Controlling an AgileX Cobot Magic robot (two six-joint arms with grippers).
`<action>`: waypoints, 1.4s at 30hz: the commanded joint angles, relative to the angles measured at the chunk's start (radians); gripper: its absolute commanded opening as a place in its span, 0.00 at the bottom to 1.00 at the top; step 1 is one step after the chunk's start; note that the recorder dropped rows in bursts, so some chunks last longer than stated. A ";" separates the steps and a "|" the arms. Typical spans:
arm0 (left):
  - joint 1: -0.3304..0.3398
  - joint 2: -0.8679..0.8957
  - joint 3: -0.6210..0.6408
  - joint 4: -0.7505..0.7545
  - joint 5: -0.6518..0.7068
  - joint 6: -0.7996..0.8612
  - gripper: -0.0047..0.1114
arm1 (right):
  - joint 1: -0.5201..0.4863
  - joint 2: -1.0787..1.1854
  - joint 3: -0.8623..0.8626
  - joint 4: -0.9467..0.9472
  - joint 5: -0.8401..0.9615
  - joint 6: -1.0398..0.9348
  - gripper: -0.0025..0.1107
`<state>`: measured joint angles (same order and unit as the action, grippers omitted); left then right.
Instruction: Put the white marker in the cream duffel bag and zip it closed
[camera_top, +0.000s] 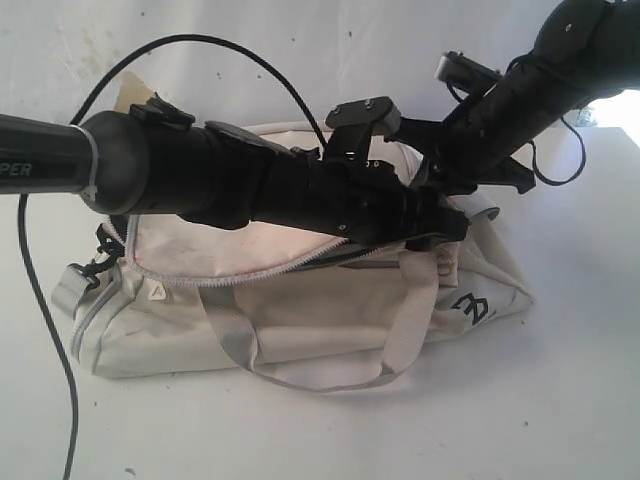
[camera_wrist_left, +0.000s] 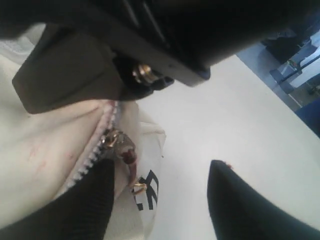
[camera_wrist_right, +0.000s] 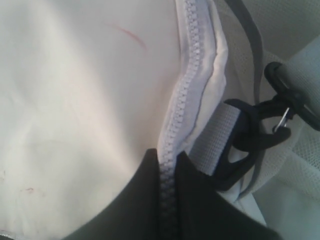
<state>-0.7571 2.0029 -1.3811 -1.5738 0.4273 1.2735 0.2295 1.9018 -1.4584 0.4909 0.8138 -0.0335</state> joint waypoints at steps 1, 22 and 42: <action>-0.003 -0.001 -0.005 -0.041 0.014 -0.074 0.55 | -0.004 -0.004 -0.007 0.027 0.037 -0.016 0.02; -0.001 0.044 -0.005 0.020 0.025 -0.107 0.55 | -0.004 -0.004 -0.007 0.085 0.040 -0.056 0.02; -0.006 0.045 -0.005 0.016 -0.121 -0.040 0.55 | -0.002 -0.004 -0.007 0.092 0.042 -0.101 0.02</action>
<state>-0.7632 2.0486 -1.3819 -1.5427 0.3435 1.2295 0.2295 1.9018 -1.4584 0.5682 0.8326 -0.1170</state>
